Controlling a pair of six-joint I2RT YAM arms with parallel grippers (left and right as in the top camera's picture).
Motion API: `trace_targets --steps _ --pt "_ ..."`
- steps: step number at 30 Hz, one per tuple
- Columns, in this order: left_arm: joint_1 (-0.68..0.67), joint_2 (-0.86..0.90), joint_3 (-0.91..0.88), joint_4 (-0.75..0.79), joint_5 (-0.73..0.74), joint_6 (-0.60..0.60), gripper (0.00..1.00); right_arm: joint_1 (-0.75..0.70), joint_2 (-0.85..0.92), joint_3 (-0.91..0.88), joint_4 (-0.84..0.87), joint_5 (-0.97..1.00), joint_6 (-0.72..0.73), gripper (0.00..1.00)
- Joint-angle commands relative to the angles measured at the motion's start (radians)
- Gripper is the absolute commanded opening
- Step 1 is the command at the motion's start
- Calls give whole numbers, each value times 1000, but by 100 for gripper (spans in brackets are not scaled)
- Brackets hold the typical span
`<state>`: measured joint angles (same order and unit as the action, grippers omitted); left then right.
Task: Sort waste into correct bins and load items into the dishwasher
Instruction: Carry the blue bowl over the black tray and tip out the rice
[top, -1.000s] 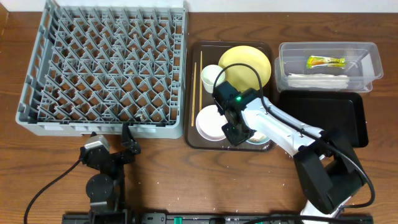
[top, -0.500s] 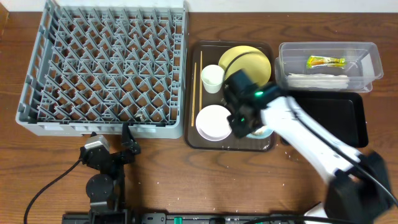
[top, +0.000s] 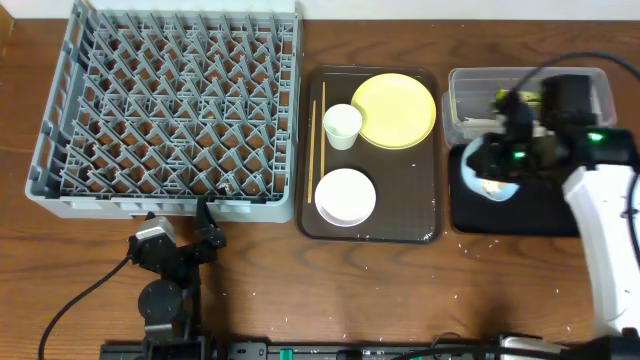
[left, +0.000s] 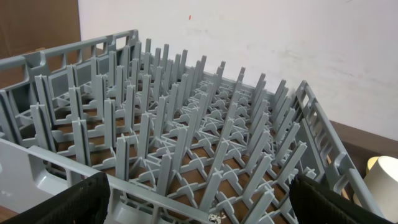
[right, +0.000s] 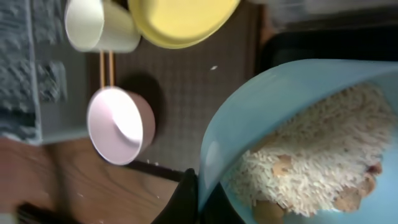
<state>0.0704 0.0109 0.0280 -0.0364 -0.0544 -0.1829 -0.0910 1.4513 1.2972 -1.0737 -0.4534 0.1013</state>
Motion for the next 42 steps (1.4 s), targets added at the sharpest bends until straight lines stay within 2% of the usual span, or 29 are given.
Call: trace_targets --steps 1,11,18,24,35,42 --pt "4 -6 -24 -30 -8 13 93 -117 -3 -57 27 -203 -52 1" --pt "4 -6 -24 -30 -8 13 93 -333 30 -275 277 -566 -54 1" --pt "4 -6 -24 -30 -8 13 93 -452 145 -335 345 -807 -55 1" --pt "4 -6 -24 -30 -8 13 93 -512 256 -336 385 -1093 -41 1" --pt "4 -6 -24 -30 -8 13 93 -624 297 -336 390 -1106 217 1" --pt "4 -6 -24 -30 -8 13 93 -643 296 -336 428 -1106 251 1"
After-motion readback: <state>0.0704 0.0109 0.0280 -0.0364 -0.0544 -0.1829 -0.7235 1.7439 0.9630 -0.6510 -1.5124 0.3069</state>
